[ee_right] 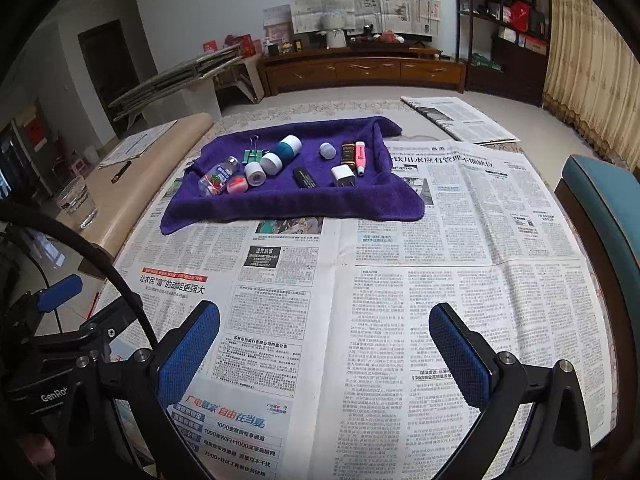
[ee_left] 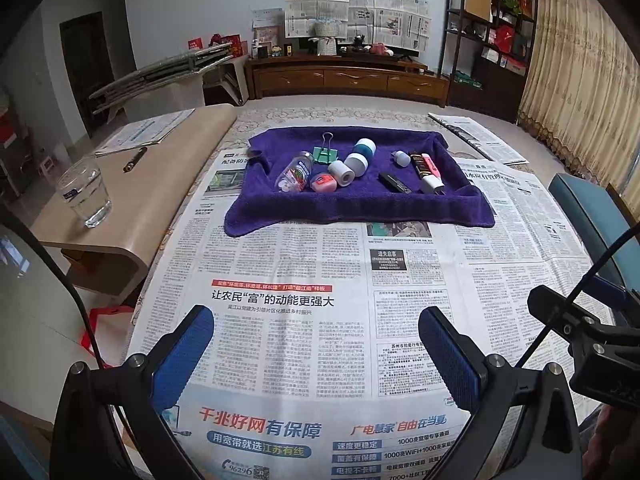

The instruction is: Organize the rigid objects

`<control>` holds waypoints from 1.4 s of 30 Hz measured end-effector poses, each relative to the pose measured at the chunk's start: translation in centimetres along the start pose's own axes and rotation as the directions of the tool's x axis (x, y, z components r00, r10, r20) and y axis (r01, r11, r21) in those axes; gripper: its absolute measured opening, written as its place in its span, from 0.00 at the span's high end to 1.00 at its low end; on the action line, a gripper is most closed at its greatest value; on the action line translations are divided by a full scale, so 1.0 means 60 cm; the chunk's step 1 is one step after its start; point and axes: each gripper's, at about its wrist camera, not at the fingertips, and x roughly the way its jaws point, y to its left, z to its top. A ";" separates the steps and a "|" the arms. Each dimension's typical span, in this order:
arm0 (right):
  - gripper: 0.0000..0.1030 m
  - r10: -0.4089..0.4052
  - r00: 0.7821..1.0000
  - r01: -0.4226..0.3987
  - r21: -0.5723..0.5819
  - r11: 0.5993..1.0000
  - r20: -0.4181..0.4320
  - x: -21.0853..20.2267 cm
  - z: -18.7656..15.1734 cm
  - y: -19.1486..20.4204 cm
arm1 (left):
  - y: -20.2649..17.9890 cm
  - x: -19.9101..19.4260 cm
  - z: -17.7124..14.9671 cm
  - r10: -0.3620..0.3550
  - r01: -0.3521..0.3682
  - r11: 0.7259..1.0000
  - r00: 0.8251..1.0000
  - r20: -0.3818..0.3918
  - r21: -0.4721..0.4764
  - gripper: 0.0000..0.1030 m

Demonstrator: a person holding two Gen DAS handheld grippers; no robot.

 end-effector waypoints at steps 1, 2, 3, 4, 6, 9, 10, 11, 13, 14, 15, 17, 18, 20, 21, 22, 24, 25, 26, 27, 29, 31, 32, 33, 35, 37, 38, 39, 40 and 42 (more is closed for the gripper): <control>0.00 -0.001 1.000 0.001 0.002 1.000 -0.003 0.000 0.000 0.000 | 0.001 -0.001 0.000 -0.006 0.006 1.000 1.000 0.001 -0.002 0.00; 0.00 -0.001 1.000 0.001 0.003 1.000 -0.003 -0.001 0.000 0.000 | 0.002 -0.002 0.000 -0.008 0.008 1.000 1.000 0.001 -0.002 0.00; 0.00 0.000 1.000 0.000 0.003 1.000 -0.004 -0.001 0.000 0.001 | 0.002 -0.003 0.000 -0.007 0.007 1.000 1.000 0.000 -0.001 0.00; 0.00 -0.001 1.000 0.001 0.000 1.000 -0.008 -0.001 0.000 0.001 | 0.002 -0.005 0.000 -0.005 0.005 1.000 1.000 0.000 0.002 0.00; 0.00 -0.003 1.000 0.003 0.000 1.000 -0.007 -0.002 0.000 0.002 | 0.001 -0.008 -0.001 -0.005 0.005 1.000 1.000 0.004 0.006 0.00; 0.00 -0.002 1.000 0.002 -0.003 1.000 -0.007 -0.004 0.000 0.005 | 0.002 -0.012 -0.002 -0.010 0.010 1.000 1.000 0.004 0.006 0.00; 0.00 -0.002 1.000 0.002 -0.003 1.000 -0.006 -0.005 0.000 0.005 | 0.003 -0.013 -0.002 -0.011 0.011 1.000 1.000 0.005 0.005 0.00; 0.00 -0.001 1.000 0.001 -0.003 1.000 -0.006 -0.005 0.000 0.006 | 0.003 -0.014 -0.001 -0.010 0.010 1.000 1.000 0.007 0.004 0.00; 0.00 -0.002 1.000 0.002 -0.005 1.000 -0.008 -0.005 0.000 0.006 | 0.005 -0.016 -0.001 -0.010 0.010 1.000 1.000 0.009 0.004 0.00; 0.00 -0.003 1.000 0.003 -0.004 1.000 -0.007 -0.006 0.000 0.007 | 0.006 -0.017 -0.002 -0.010 0.010 1.000 1.000 0.010 0.002 0.00; 0.00 -0.003 1.000 0.003 -0.007 1.000 -0.009 -0.005 0.000 0.008 | 0.006 -0.017 -0.001 -0.010 0.010 1.000 1.000 0.010 0.000 0.00; 0.00 -0.006 1.000 0.006 -0.011 1.000 -0.011 -0.006 0.000 0.010 | 0.007 -0.018 -0.001 -0.010 0.010 1.000 1.000 0.011 0.000 0.00; 0.00 -0.007 1.000 0.007 -0.008 1.000 -0.006 -0.008 0.000 0.009 | 0.008 -0.019 -0.001 -0.009 0.009 1.000 1.000 0.011 -0.002 0.00; 0.00 -0.005 1.000 0.005 -0.009 1.000 -0.004 -0.010 0.001 0.010 | 0.009 -0.019 0.000 -0.010 0.010 1.000 1.000 0.008 -0.002 0.00; 0.00 -0.007 1.000 0.007 -0.009 1.000 -0.004 -0.010 0.001 0.010 | 0.009 -0.020 0.000 -0.009 0.009 1.000 1.000 0.008 -0.001 0.00; 0.00 -0.006 1.000 0.006 -0.007 1.000 -0.003 -0.011 0.000 0.010 | 0.009 -0.019 0.000 -0.009 0.009 1.000 1.000 0.008 -0.001 0.00; 0.00 -0.006 1.000 0.006 -0.005 1.000 -0.006 -0.011 0.000 0.009 | 0.009 -0.019 0.000 -0.011 0.011 1.000 1.000 0.008 -0.003 0.00; 0.00 -0.007 1.000 0.007 -0.006 1.000 -0.008 -0.010 0.000 0.008 | 0.010 -0.020 0.000 -0.010 0.010 1.000 1.000 0.008 -0.005 0.00; 0.00 -0.007 1.000 0.007 -0.005 1.000 -0.008 -0.010 -0.001 0.008 | 0.011 -0.020 0.000 -0.008 0.008 1.000 1.000 0.008 -0.006 0.00; 0.00 -0.008 1.000 0.007 -0.005 1.000 -0.010 -0.009 -0.001 0.007 | 0.012 -0.020 0.000 -0.006 0.006 1.000 1.000 0.008 -0.005 0.00; 0.00 -0.008 1.000 0.008 -0.005 1.000 -0.013 -0.008 -0.002 0.006 | 0.014 -0.020 0.001 -0.004 0.004 1.000 1.000 0.006 -0.006 0.00; 0.00 -0.006 1.000 0.006 -0.008 1.000 -0.014 -0.008 -0.003 0.006 | 0.015 -0.020 0.001 -0.004 0.004 1.000 1.000 0.006 -0.007 0.00; 0.00 -0.007 1.000 0.007 -0.007 1.000 -0.012 -0.009 -0.003 0.006 | 0.016 -0.020 0.001 -0.003 0.003 1.000 1.000 0.006 -0.008 0.00; 0.00 -0.007 1.000 0.007 -0.007 1.000 -0.012 -0.010 -0.003 0.005 | 0.015 -0.020 0.001 -0.003 0.003 1.000 1.000 0.006 -0.007 0.00; 0.00 -0.009 1.000 0.009 -0.005 1.000 -0.010 -0.012 -0.003 0.004 | 0.016 -0.020 0.002 -0.004 0.004 1.000 1.000 0.007 -0.005 0.00; 0.00 -0.008 1.000 0.007 -0.004 1.000 -0.010 -0.013 -0.003 0.003 | 0.016 -0.019 0.001 -0.002 0.002 1.000 1.000 0.008 -0.007 0.00; 0.00 -0.007 1.000 0.007 -0.004 1.000 -0.007 -0.014 -0.003 0.002 | 0.016 -0.019 0.001 -0.003 0.003 1.000 1.000 0.007 -0.007 0.00; 0.00 -0.010 1.000 0.010 -0.003 1.000 -0.007 -0.014 -0.003 0.001 | 0.016 -0.020 0.001 -0.002 0.002 1.000 1.000 0.008 -0.008 0.00; 0.00 -0.009 1.000 0.009 -0.002 1.000 -0.008 -0.014 -0.003 0.000 | 0.016 -0.020 0.001 -0.002 0.002 1.000 1.000 0.007 -0.008 0.00; 0.00 -0.010 1.000 0.010 0.001 1.000 -0.008 -0.016 -0.003 -0.001 | 0.017 -0.020 0.002 -0.003 0.003 1.000 1.000 0.009 -0.008 0.00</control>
